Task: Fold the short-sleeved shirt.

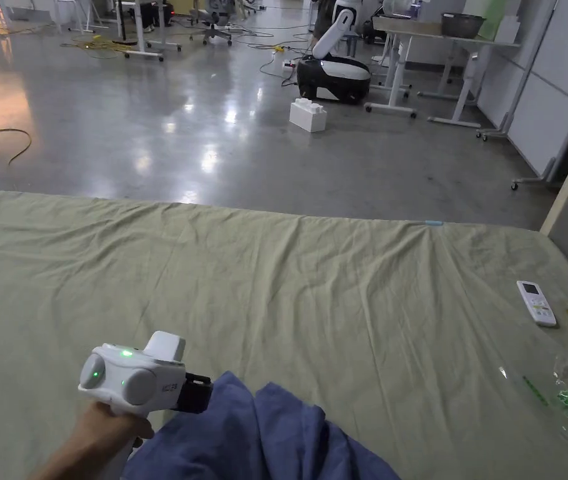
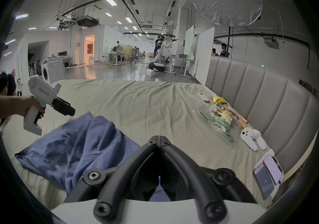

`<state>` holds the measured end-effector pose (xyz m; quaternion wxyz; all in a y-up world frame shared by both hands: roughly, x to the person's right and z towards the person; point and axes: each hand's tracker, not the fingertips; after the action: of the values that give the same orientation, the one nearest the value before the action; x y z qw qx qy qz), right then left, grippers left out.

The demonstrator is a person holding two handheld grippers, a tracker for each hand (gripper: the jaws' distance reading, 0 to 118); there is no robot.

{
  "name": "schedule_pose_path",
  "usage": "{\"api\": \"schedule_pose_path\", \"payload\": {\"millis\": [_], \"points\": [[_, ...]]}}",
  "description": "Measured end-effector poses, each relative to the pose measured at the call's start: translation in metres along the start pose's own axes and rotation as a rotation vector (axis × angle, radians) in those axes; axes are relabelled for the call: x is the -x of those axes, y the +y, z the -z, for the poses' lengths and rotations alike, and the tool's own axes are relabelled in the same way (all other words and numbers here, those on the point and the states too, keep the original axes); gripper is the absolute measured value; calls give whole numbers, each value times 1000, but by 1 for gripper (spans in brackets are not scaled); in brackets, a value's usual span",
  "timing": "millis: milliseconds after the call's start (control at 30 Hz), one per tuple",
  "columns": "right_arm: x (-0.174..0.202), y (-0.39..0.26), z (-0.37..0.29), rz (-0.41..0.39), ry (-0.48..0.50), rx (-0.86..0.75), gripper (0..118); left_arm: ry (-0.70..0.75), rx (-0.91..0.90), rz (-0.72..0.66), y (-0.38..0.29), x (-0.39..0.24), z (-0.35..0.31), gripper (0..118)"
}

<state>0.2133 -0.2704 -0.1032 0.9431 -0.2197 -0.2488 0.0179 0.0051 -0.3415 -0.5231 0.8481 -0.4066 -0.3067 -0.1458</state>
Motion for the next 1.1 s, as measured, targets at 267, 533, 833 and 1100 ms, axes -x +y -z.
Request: {"api": "schedule_pose_path", "payload": {"millis": [267,533,833,1100], "points": [[-18,-25,6,-7,-43,82,0,46,77,108,9,-34,69,100],[-27,-37,9,-2,-54,142,0,48,17,148,-2,-54,57,67],[-36,-31,14,16,-44,186,2,-20,2,135,-13,-56,13,3],[-47,-39,63,59,44,448,82,-40,-168,52,-44,-39,-83,3]]}}
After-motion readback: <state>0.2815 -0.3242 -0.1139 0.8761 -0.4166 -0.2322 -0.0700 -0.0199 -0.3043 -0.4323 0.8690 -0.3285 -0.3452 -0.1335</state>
